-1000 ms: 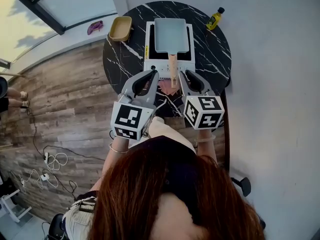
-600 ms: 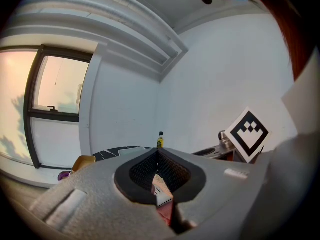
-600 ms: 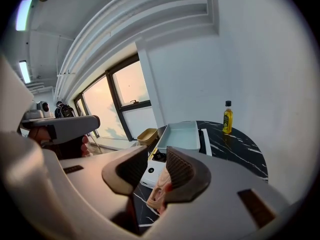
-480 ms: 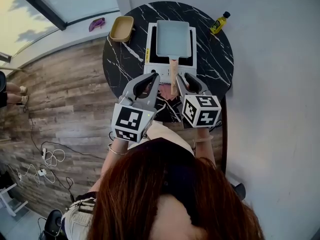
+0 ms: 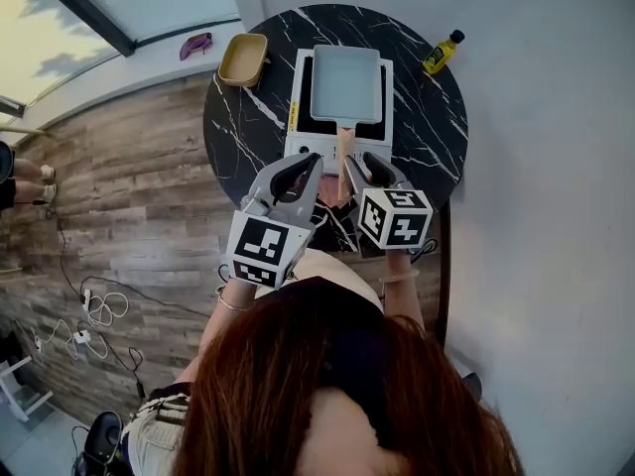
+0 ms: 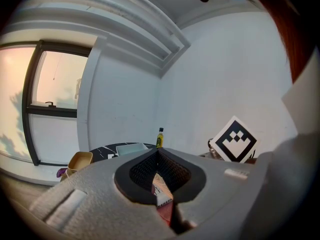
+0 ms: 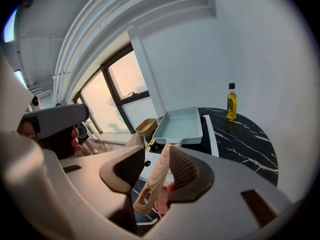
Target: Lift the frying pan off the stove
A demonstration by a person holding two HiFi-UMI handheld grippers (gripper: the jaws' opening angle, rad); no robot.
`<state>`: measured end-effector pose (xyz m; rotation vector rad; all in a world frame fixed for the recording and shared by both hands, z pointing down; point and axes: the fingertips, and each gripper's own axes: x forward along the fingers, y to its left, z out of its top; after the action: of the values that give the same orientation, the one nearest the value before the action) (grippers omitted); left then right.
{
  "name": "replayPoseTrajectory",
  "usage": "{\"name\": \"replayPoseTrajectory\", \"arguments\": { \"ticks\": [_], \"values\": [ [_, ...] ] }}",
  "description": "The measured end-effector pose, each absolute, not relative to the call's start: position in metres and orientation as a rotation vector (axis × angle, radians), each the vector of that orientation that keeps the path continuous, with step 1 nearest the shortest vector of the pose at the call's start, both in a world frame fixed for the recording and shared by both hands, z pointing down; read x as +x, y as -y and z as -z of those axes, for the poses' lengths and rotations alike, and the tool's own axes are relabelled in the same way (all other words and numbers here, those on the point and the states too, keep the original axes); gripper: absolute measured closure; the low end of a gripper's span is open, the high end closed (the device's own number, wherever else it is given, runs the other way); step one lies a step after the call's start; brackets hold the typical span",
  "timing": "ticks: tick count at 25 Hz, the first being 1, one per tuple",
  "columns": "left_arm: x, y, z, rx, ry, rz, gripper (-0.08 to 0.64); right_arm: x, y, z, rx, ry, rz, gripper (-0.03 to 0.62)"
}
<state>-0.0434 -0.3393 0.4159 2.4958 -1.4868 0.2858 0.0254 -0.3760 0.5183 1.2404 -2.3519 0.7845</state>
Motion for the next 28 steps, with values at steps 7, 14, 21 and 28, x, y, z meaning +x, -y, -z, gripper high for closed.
{"name": "replayPoseTrajectory", "arguments": {
  "ticks": [7, 14, 21, 28],
  "values": [
    [-0.042, 0.352, -0.417, 2.492, 1.497, -0.293, 0.548, 0.024, 0.387, -0.54, 1.194, 2.313, -0.854, 0.405],
    [-0.045, 0.366, -0.423, 2.47, 1.506, -0.308, 0.548, 0.017, 0.398, -0.559, 1.132, 2.288, -0.98, 0.379],
    [-0.044, 0.378, -0.431, 2.456, 1.503, -0.325, 0.548, 0.013, 0.406, -0.578, 1.073, 2.254, -1.094, 0.352],
    [-0.04, 0.391, -0.435, 2.458, 1.487, -0.34, 0.548, 0.009, 0.413, -0.589, 1.011, 2.237, -1.251, 0.337]
  ]
}}
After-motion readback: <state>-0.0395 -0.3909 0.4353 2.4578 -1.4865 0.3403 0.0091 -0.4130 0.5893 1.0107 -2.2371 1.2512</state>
